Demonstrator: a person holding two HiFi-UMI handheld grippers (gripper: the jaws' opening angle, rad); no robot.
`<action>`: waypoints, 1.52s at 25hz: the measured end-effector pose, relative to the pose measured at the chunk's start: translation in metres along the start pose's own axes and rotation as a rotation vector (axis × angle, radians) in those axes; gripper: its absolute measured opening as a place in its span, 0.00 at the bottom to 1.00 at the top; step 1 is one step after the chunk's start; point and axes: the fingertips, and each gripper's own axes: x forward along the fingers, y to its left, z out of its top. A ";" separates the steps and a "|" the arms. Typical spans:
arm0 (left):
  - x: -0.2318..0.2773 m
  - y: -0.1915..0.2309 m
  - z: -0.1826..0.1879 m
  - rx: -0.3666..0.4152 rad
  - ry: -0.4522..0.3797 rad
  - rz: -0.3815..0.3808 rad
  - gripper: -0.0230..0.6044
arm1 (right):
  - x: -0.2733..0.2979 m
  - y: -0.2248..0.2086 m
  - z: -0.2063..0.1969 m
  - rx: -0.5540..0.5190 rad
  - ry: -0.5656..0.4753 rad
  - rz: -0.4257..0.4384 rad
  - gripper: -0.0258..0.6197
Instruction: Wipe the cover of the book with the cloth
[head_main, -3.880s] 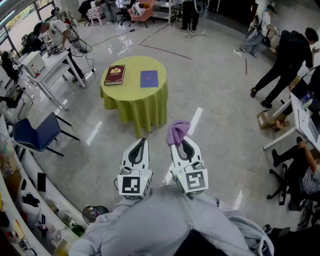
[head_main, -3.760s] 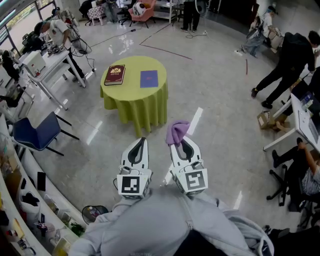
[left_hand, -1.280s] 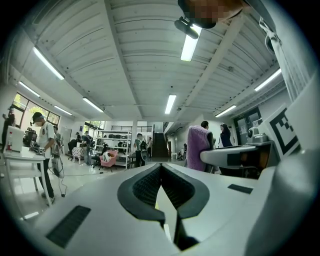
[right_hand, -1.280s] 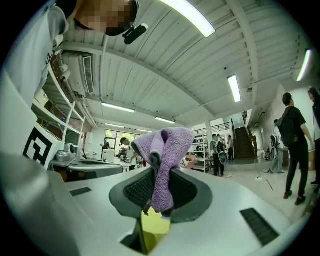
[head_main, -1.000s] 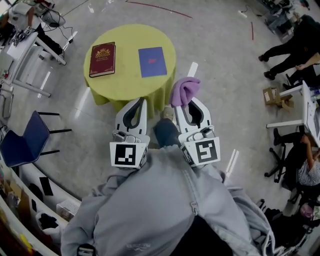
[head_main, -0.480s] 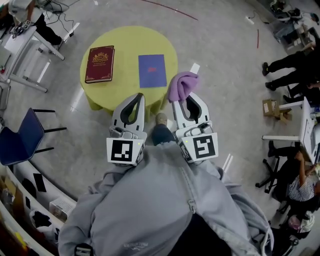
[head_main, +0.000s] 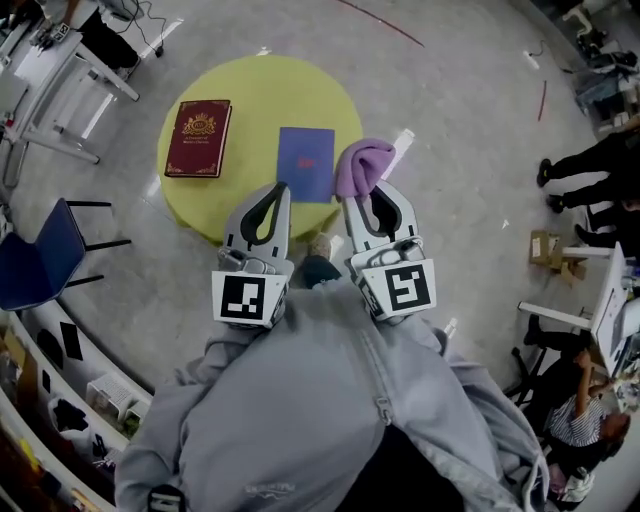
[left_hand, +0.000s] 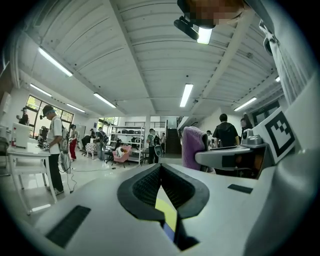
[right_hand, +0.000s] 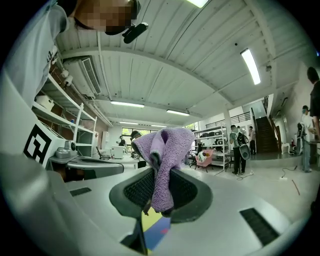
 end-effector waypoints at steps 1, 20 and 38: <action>0.009 0.002 0.000 0.001 0.003 0.010 0.06 | 0.007 -0.007 -0.001 0.006 0.003 0.014 0.18; 0.082 0.038 -0.005 0.034 0.037 0.117 0.06 | 0.074 -0.060 -0.009 0.021 0.000 0.155 0.18; 0.109 0.072 -0.042 -0.026 0.120 -0.008 0.07 | 0.139 -0.050 -0.044 0.014 0.098 0.166 0.18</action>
